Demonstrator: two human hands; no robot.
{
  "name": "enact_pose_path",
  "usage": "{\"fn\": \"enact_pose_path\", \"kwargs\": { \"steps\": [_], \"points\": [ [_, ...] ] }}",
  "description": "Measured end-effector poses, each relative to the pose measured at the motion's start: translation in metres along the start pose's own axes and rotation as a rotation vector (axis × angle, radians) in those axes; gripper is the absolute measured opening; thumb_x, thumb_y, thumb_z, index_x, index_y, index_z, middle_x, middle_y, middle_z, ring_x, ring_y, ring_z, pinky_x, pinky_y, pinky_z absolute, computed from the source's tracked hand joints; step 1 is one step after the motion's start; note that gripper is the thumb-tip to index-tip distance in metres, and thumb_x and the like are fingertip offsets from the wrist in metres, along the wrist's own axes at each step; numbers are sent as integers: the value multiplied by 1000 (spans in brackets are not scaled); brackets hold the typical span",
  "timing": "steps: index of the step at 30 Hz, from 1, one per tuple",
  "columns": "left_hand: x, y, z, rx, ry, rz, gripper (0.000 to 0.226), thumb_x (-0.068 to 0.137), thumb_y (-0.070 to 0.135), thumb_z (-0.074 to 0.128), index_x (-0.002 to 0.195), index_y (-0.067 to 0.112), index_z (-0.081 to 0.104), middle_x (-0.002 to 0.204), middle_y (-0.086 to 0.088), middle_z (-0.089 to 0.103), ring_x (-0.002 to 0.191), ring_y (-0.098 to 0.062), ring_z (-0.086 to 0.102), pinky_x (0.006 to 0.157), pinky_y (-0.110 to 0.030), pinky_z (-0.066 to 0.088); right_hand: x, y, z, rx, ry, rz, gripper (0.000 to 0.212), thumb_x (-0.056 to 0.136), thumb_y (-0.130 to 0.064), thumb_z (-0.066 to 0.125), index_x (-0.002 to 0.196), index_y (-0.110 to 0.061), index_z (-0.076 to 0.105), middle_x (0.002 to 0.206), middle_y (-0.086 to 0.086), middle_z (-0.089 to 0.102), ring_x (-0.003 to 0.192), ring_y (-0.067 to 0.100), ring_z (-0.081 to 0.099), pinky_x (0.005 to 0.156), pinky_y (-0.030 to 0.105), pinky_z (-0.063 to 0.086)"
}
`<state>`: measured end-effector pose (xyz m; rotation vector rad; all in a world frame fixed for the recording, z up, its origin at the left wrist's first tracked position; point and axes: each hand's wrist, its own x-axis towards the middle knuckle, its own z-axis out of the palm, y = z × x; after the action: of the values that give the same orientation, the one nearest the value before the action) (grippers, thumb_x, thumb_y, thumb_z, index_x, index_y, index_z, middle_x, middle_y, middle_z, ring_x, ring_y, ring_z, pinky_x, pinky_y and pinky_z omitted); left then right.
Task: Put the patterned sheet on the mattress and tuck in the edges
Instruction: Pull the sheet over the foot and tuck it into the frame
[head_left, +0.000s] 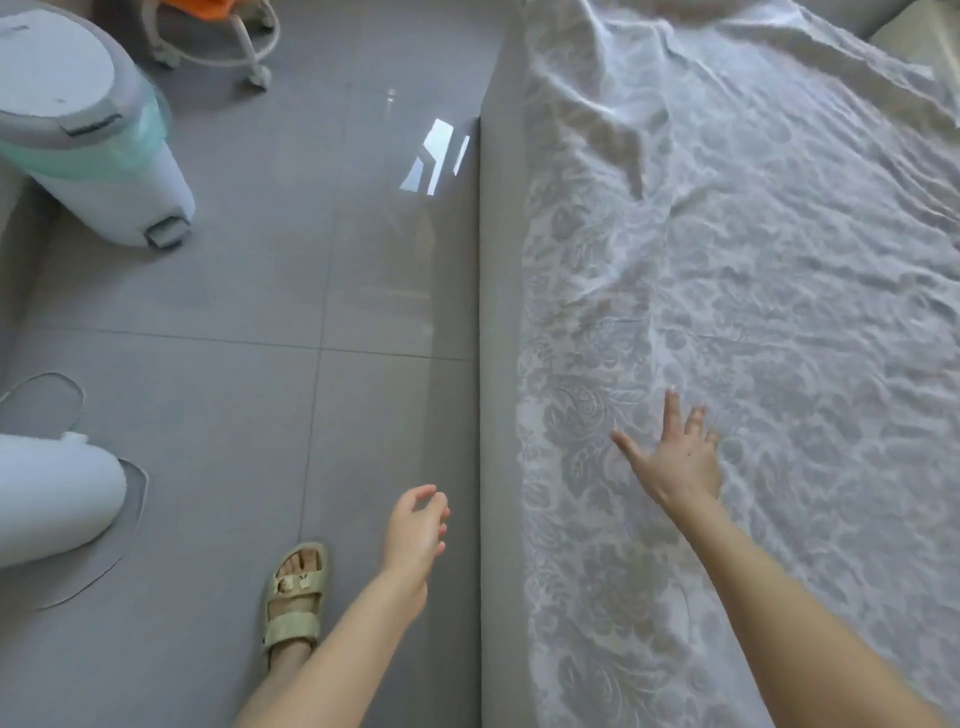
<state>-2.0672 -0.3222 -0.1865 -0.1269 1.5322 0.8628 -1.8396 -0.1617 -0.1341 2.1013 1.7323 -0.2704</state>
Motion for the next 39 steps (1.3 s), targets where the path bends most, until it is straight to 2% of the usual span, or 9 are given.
{"fn": "enact_pose_path", "kwargs": {
  "steps": [3, 5, 8, 15, 20, 23, 28, 33, 39],
  "points": [
    [54, 22, 32, 85, 10, -7, 37, 97, 24, 45, 133, 17, 43, 119, -9, 59, 111, -26, 54, 94, -37, 42, 51, -5, 17, 277, -72, 220, 85, 83, -77, 14, 150, -31, -10, 159, 12, -4, 144, 40, 4, 112, 61, 9],
    [87, 34, 62, 122, 6, -12, 40, 98, 29, 43, 137, 16, 40, 133, -8, 52, 122, -28, 49, 103, -38, 37, 64, -13, 48, 241, -42, 302, 81, 83, -75, 5, 149, -30, -13, 159, 10, -6, 145, 37, -1, 113, 60, 1],
    [128, 51, 114, 139, -105, -32, 42, 100, 35, 38, 134, 12, 45, 132, -4, 52, 123, -25, 48, 99, -32, 36, 73, -20, 84, 152, 136, 335, 80, 84, -71, -2, 150, -26, -10, 159, 12, -1, 145, 38, 0, 114, 59, 1],
    [157, 84, 172, -151, -241, -323, 41, 95, 46, 48, 106, 12, 66, 101, -5, 70, 91, -24, 67, 80, -40, 55, 89, -12, 96, 153, 297, 294, 82, 84, -67, 1, 152, -22, 6, 157, 18, 12, 142, 42, 11, 113, 60, 6],
    [150, 89, 159, -32, -315, -293, 28, 95, 26, 46, 83, 12, 67, 82, -5, 70, 76, -20, 66, 79, -36, 54, 89, -12, 94, 181, 286, 282, 81, 86, -66, 5, 151, -20, 12, 155, 21, 16, 141, 44, 13, 113, 61, 7],
    [137, 91, 154, 26, -345, -177, 22, 93, 16, 47, 89, 9, 67, 88, -7, 70, 86, -25, 65, 85, -38, 51, 87, -13, 91, 186, 255, 279, 80, 86, -66, 6, 152, -20, 10, 156, 20, 14, 142, 44, 11, 113, 61, 5],
    [120, 88, 176, 374, -284, 93, 17, 94, 8, 46, 95, 6, 63, 86, -6, 69, 72, -17, 63, 54, -22, 48, 84, -13, 84, 185, 223, 281, 83, 84, -68, 2, 152, -21, 6, 157, 20, 10, 143, 43, 7, 114, 58, 4],
    [112, 77, 188, -130, -69, -147, 32, 86, 7, 32, 64, 10, 56, 73, -11, 60, 72, -26, 58, 75, -37, 46, 73, -9, 78, 262, 195, 239, 82, 84, -71, 8, 151, -25, 2, 158, 16, 5, 145, 38, 0, 115, 54, -1],
    [100, 74, 189, -245, -37, -276, 29, 86, 9, 33, 72, 9, 58, 74, -10, 61, 68, -25, 57, 72, -32, 47, 59, 6, 47, 532, 118, 161, 74, 87, -66, 33, 149, -27, 23, 158, 6, 14, 147, 22, 4, 118, 49, -1]
  ]
}}
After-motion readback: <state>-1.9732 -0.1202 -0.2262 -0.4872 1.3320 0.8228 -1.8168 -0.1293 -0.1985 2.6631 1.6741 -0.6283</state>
